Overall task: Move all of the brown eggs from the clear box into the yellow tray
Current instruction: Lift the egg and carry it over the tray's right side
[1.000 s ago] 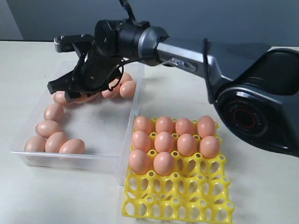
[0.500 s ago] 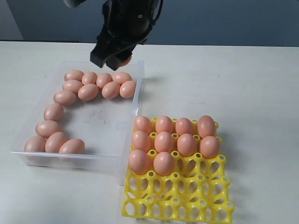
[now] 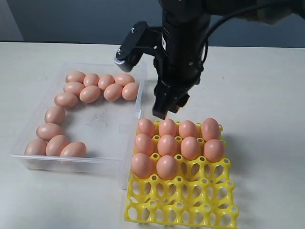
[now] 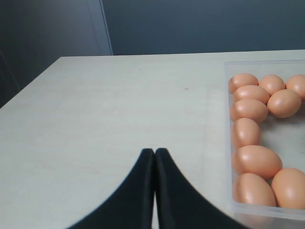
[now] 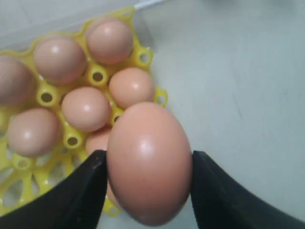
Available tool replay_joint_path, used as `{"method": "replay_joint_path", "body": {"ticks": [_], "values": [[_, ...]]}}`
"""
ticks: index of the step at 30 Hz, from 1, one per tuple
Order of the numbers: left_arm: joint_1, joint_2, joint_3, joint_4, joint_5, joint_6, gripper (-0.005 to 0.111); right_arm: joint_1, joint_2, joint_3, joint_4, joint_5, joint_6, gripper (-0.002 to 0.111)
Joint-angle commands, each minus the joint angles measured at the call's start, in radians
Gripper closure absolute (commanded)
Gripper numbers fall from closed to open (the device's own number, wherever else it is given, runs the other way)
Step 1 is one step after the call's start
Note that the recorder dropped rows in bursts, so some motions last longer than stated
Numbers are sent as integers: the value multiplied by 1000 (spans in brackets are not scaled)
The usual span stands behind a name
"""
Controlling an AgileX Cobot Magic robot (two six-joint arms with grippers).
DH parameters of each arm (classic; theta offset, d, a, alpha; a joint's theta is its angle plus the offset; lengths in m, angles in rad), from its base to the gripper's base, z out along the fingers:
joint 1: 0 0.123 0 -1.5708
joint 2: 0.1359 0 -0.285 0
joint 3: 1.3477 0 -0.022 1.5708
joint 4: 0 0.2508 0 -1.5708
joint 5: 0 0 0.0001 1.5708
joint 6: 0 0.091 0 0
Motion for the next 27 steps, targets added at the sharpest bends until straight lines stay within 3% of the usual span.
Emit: {"method": "replay_joint_path", "body": {"ticks": [1, 9, 22, 27], "values": [[-5, -5, 4, 0, -11, 0, 106, -5, -49, 118, 6, -3, 4, 108], [-5, -5, 4, 0, -11, 0, 106, -5, -101, 236, 80, -3, 4, 108], [-5, -5, 4, 0, -11, 0, 106, -5, -117, 255, 181, -3, 22, 108], [-5, -5, 4, 0, -11, 0, 106, -5, -152, 354, 333, -235, 22, 108]]}}
